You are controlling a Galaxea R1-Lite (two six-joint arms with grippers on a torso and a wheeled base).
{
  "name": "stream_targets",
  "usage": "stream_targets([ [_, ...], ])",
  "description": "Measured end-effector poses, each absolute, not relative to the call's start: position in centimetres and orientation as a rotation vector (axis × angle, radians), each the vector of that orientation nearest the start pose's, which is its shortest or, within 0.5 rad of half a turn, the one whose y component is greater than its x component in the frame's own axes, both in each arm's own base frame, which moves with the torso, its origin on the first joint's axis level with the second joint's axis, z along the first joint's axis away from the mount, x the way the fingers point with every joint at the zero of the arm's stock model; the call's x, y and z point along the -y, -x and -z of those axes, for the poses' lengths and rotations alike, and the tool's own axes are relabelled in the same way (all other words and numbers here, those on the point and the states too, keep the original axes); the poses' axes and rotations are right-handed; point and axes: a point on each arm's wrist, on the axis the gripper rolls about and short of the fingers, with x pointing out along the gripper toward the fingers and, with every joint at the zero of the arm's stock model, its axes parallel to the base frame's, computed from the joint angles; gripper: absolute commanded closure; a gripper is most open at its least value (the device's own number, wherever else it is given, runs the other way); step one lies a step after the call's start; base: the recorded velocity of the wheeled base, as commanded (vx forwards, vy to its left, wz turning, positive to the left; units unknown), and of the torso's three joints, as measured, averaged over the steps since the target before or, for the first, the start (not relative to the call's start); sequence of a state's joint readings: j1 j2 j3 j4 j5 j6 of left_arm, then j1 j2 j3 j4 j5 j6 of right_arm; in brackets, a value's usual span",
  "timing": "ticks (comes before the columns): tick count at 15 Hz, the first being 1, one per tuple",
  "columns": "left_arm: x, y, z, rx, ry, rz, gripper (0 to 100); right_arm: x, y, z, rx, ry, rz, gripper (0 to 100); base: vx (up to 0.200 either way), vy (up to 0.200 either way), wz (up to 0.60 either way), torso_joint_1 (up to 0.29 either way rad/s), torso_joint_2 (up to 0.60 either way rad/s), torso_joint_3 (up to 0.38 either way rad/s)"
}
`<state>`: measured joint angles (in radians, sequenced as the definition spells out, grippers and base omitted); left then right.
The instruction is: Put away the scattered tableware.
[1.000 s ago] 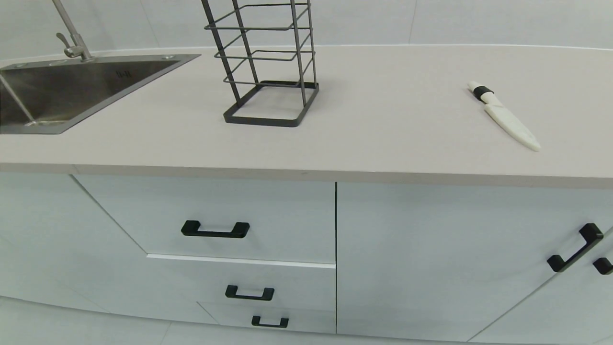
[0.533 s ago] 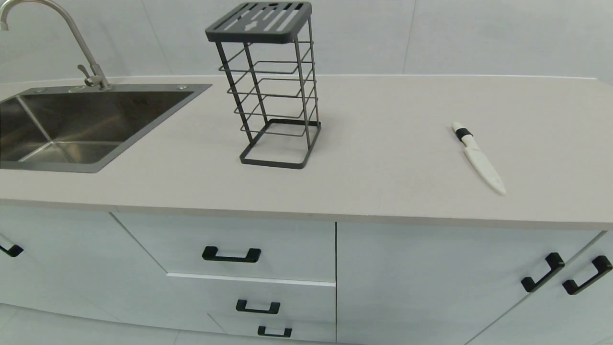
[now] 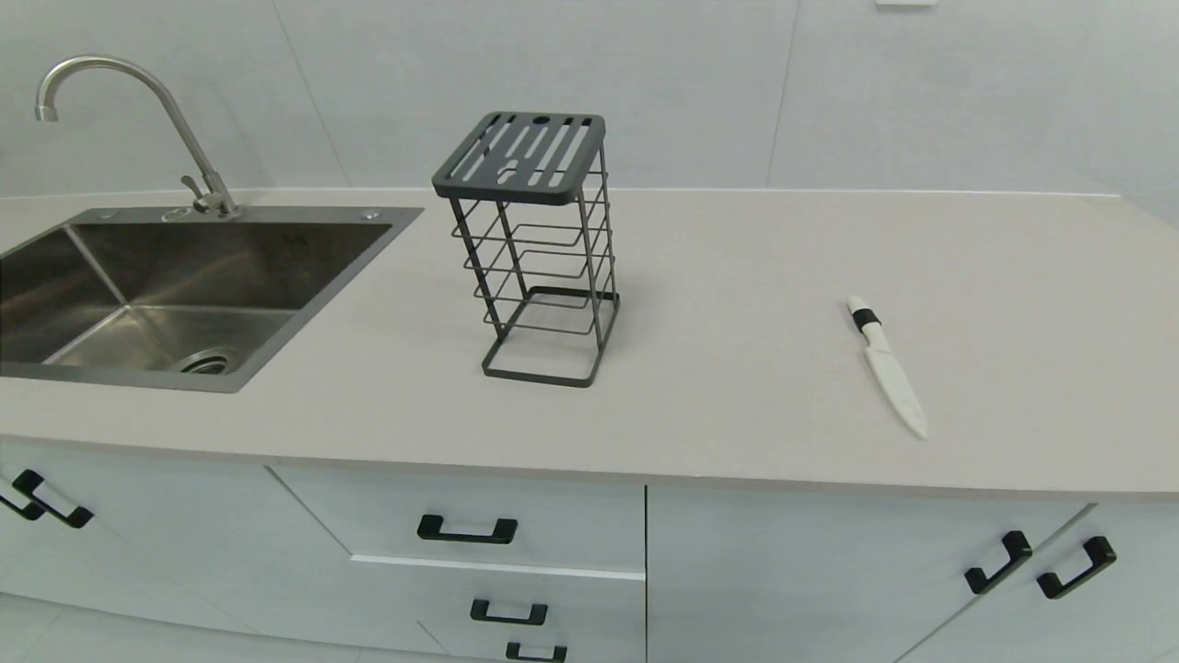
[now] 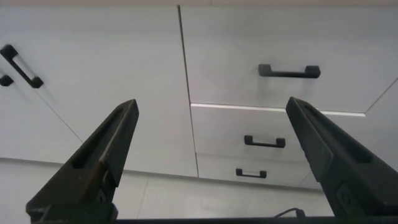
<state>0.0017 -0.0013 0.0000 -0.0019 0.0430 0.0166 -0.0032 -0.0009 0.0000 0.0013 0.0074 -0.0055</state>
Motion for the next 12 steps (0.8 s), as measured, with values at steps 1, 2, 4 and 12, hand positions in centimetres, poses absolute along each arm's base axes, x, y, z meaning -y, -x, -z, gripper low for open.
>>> stream_targets([
  [1,-0.09,2.29,-7.56,0.003,-0.016,-0.045,0,-0.02,2.29,-7.53,-0.001,0.006,-0.004,0,0.000,0.000,0.00,0.232,-0.51,-0.286],
  [2,-0.09,2.29,-7.56,0.002,-0.015,-0.046,0,-0.02,2.29,-7.53,-0.001,0.006,-0.004,0,0.000,0.000,0.00,0.232,-0.52,-0.290],
  [4,-0.09,2.29,-7.57,0.003,-0.014,-0.046,0,-0.02,2.29,-7.53,-0.001,0.006,-0.004,0,0.000,0.000,0.00,0.229,-0.52,-0.288],
  [12,-0.10,2.29,-7.57,0.004,0.011,-0.048,0,-0.02,2.29,-7.53,-0.001,0.004,-0.001,0,0.000,0.000,0.00,0.260,-0.56,-0.301],
])
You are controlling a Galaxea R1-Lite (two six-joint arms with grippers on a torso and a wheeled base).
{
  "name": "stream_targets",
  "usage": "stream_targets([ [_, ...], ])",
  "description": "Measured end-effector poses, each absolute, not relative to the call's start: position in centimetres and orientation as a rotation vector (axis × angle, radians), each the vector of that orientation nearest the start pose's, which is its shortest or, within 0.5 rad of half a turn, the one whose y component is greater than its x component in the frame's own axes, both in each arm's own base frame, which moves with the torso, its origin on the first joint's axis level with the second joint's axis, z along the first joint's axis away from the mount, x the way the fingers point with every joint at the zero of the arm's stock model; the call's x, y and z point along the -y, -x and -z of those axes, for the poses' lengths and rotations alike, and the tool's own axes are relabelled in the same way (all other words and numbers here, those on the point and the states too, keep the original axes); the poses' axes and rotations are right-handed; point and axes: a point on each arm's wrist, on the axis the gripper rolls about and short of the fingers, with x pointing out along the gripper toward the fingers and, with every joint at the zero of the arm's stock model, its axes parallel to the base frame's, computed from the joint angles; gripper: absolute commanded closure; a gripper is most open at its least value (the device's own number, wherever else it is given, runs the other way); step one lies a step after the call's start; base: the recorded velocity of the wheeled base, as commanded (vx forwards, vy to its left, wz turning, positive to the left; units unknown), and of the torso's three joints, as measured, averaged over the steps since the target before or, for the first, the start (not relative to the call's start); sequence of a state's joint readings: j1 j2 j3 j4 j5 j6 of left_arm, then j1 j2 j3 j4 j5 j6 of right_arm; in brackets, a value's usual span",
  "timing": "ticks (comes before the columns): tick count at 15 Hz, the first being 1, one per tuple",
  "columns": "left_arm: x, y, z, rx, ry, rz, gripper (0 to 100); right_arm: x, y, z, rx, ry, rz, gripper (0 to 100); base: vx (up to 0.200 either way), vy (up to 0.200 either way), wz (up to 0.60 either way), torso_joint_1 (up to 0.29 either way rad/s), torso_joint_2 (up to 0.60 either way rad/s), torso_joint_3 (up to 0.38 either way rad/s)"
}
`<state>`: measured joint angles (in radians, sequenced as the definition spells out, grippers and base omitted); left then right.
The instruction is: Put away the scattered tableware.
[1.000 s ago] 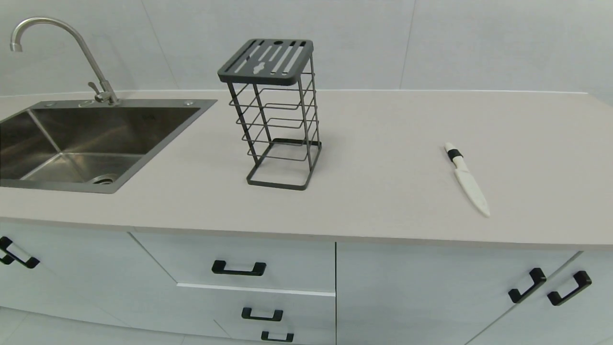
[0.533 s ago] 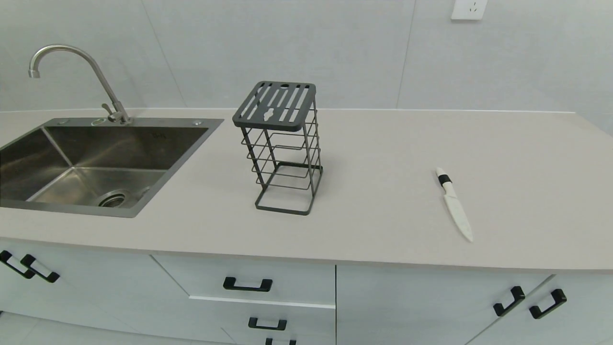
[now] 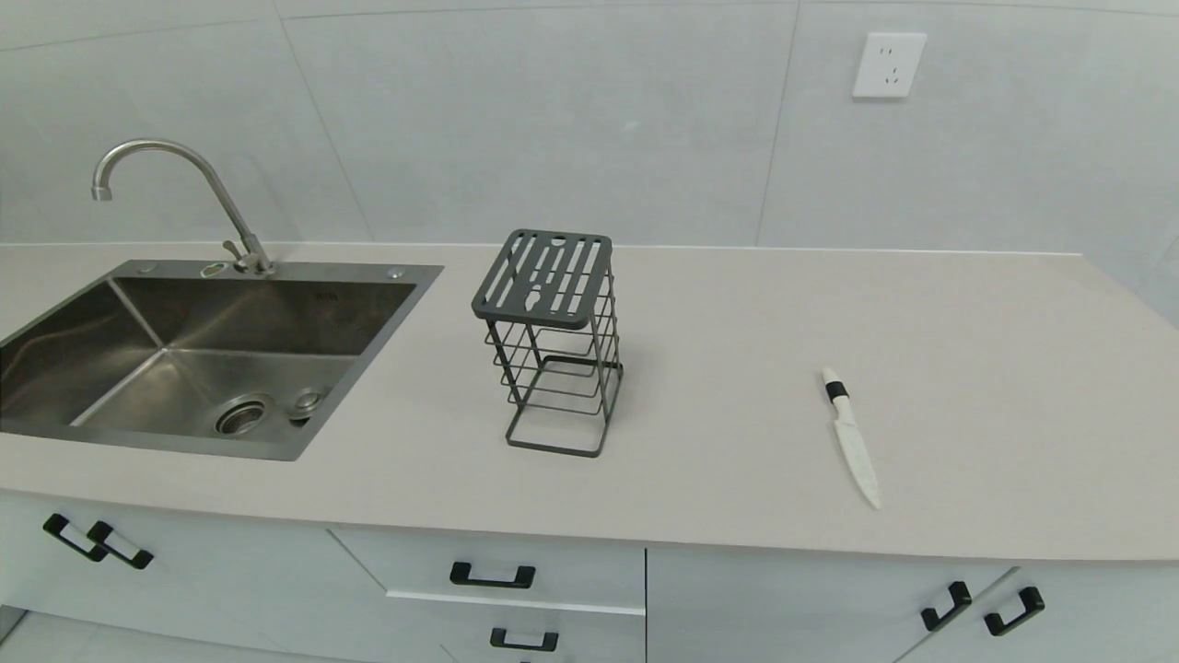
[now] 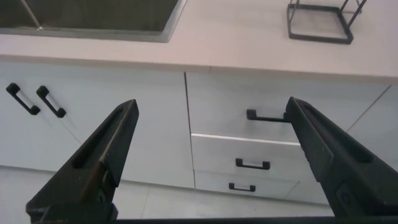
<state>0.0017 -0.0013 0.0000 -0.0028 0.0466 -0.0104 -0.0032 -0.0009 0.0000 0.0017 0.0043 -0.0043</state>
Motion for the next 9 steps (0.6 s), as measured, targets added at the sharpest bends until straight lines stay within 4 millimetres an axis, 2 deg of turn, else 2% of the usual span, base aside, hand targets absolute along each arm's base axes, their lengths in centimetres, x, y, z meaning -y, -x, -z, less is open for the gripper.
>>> stream_targets([
  [5,-0.10,2.29,-7.58,0.005,0.012,-0.048,0,-0.02,2.29,-7.53,-0.001,0.004,-0.001,0,0.000,0.000,0.00,0.239,-0.50,-0.261],
  [9,-0.10,2.29,-7.57,0.004,0.012,-0.049,0,-0.02,2.29,-7.53,0.000,0.003,-0.001,0,0.000,0.000,0.00,0.041,-0.08,-0.039],
])
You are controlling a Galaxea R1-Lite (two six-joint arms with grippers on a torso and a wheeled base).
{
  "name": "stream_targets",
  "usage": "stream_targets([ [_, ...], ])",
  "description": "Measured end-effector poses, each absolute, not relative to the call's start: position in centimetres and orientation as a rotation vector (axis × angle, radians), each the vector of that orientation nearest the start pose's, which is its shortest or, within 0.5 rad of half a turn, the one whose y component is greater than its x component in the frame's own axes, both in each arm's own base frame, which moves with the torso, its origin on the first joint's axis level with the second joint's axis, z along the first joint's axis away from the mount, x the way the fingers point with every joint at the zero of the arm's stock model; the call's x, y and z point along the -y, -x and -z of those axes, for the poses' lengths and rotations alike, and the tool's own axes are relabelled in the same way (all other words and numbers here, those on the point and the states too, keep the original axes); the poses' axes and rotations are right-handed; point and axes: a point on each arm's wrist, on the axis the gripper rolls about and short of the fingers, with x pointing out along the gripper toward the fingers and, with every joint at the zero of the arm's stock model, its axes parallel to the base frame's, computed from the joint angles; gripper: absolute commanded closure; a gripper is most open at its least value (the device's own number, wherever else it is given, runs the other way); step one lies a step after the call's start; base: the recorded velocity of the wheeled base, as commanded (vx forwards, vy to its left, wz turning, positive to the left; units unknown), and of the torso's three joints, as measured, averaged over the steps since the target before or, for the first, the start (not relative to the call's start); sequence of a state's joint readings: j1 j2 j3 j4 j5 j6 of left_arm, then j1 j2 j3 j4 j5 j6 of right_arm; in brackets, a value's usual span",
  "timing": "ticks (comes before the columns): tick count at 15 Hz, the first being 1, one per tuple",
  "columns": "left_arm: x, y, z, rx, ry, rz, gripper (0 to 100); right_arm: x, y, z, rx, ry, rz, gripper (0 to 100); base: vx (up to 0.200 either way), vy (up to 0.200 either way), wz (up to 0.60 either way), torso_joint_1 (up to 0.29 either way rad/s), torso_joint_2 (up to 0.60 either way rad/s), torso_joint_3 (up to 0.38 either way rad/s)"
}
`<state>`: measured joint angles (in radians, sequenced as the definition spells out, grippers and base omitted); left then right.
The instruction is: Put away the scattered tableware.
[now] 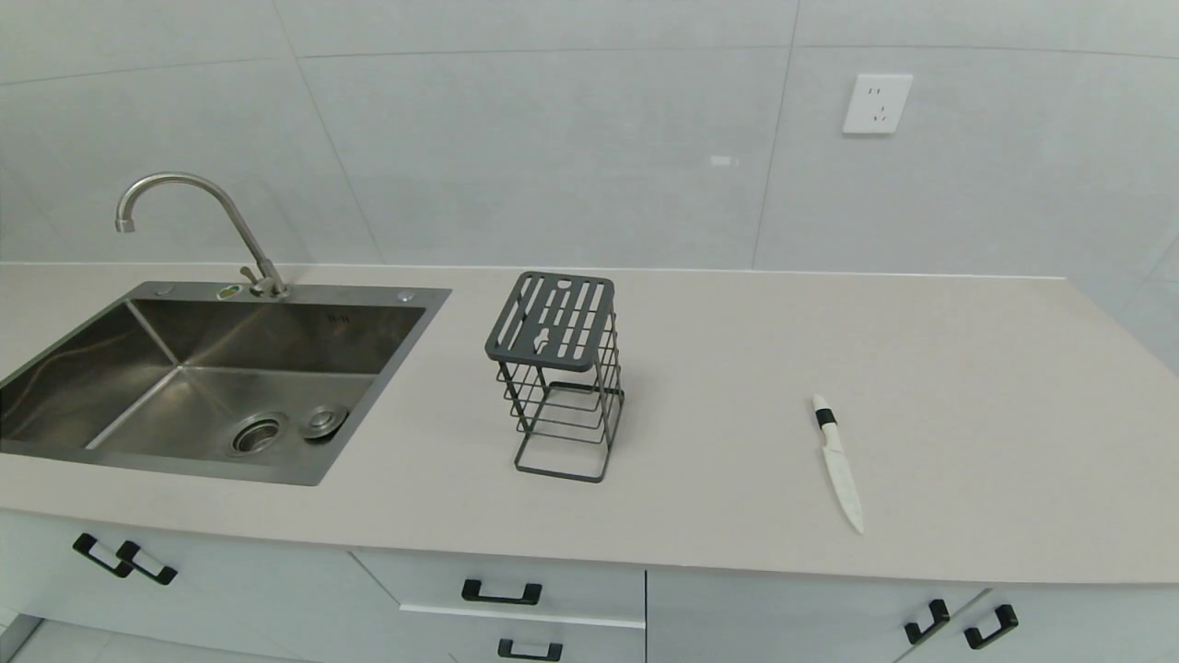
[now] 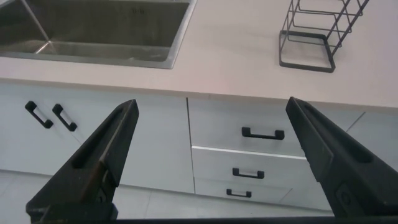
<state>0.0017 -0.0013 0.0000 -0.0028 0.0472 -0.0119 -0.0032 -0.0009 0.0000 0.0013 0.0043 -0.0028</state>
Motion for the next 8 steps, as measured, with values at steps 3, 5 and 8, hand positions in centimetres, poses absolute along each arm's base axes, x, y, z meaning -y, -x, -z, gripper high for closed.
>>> stream_targets([
  [3,-0.10,2.29,-7.57,0.004,0.012,-0.049,0,-0.02,2.29,-7.53,0.000,0.003,-0.001,0,0.000,0.000,-0.40,0.002,0.00,0.003],
  [5,-0.10,2.29,-7.57,0.004,0.012,-0.049,0,-0.02,2.29,-7.53,0.000,0.003,-0.001,0,0.000,0.000,0.00,0.000,0.00,0.000],
  [8,-0.10,2.29,-7.56,0.003,0.012,-0.047,0,-0.02,2.29,-7.54,0.000,0.002,-0.001,0,0.000,0.000,0.00,0.000,0.00,0.000],
])
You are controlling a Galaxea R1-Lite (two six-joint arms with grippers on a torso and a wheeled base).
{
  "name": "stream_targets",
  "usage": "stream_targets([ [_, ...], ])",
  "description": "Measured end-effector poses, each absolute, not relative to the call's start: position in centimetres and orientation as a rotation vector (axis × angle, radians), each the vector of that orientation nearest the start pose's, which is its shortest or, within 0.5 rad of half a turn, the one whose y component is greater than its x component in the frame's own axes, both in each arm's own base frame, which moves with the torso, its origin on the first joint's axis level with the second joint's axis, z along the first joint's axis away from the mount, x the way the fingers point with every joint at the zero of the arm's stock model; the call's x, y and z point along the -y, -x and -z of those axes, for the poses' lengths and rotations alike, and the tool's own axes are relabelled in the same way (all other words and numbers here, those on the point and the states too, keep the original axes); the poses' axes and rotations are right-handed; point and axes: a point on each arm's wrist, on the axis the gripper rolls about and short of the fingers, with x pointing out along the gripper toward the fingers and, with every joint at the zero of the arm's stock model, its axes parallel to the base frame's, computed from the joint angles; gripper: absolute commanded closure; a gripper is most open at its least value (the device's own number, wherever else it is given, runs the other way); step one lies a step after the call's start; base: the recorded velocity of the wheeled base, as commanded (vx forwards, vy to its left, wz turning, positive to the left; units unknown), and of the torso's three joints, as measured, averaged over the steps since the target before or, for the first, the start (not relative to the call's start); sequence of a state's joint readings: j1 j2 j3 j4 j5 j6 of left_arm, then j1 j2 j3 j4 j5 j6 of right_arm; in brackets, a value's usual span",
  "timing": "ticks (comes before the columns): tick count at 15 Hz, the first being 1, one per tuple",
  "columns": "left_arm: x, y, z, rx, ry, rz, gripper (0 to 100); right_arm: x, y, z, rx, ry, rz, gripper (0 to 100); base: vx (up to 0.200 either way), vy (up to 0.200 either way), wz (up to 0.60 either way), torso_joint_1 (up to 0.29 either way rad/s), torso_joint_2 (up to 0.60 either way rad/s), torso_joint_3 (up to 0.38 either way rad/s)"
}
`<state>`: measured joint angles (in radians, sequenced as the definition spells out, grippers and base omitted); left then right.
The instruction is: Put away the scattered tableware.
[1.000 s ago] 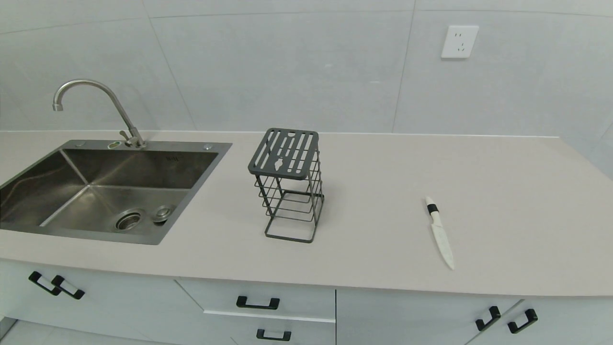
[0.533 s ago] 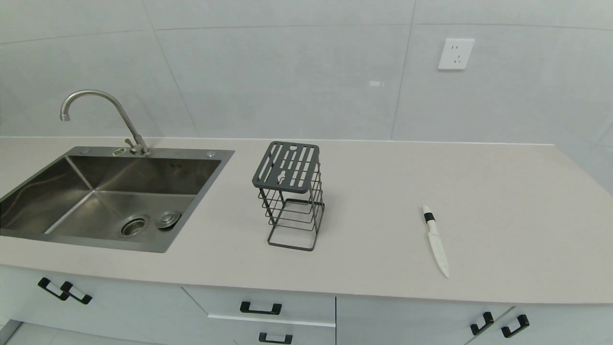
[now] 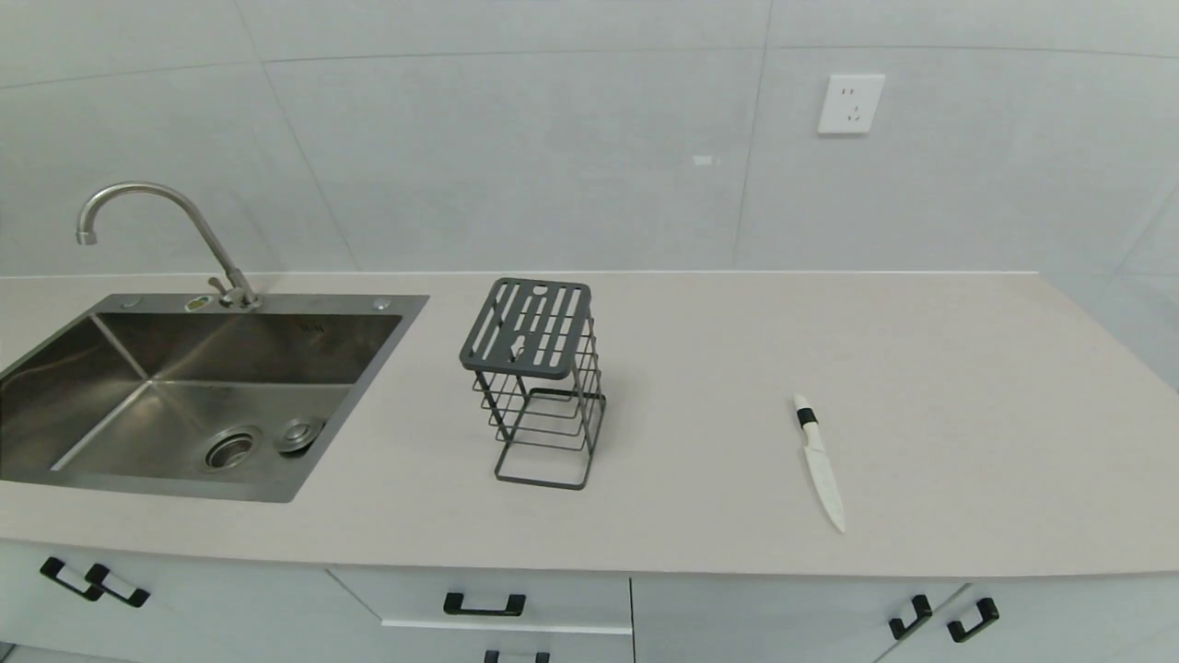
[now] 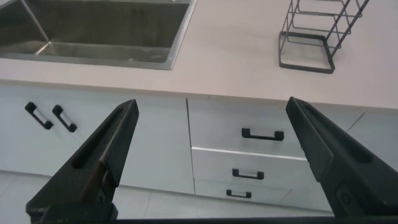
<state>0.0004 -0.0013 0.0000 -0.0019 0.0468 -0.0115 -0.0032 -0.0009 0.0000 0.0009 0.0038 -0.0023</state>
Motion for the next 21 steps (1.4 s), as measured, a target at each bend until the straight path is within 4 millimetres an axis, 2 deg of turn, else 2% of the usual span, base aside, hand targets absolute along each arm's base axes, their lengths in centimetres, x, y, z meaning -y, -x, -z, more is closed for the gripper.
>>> stream_targets([
  [4,-0.10,2.29,-7.56,0.003,0.013,-0.048,0,-0.02,2.29,-7.53,0.000,0.003,-0.001,0,0.000,0.000,0.00,0.000,0.00,0.000],
  [7,-0.10,2.29,-7.58,0.005,0.007,-0.048,0,-0.02,2.29,-7.53,0.000,0.003,-0.001,0,0.200,0.000,0.00,0.002,0.00,0.005],
  [21,-0.10,2.29,-7.57,0.005,0.027,-0.048,0,-0.02,2.29,-7.53,-0.001,0.006,-0.004,0,0.000,0.000,0.00,0.000,0.00,0.000],
])
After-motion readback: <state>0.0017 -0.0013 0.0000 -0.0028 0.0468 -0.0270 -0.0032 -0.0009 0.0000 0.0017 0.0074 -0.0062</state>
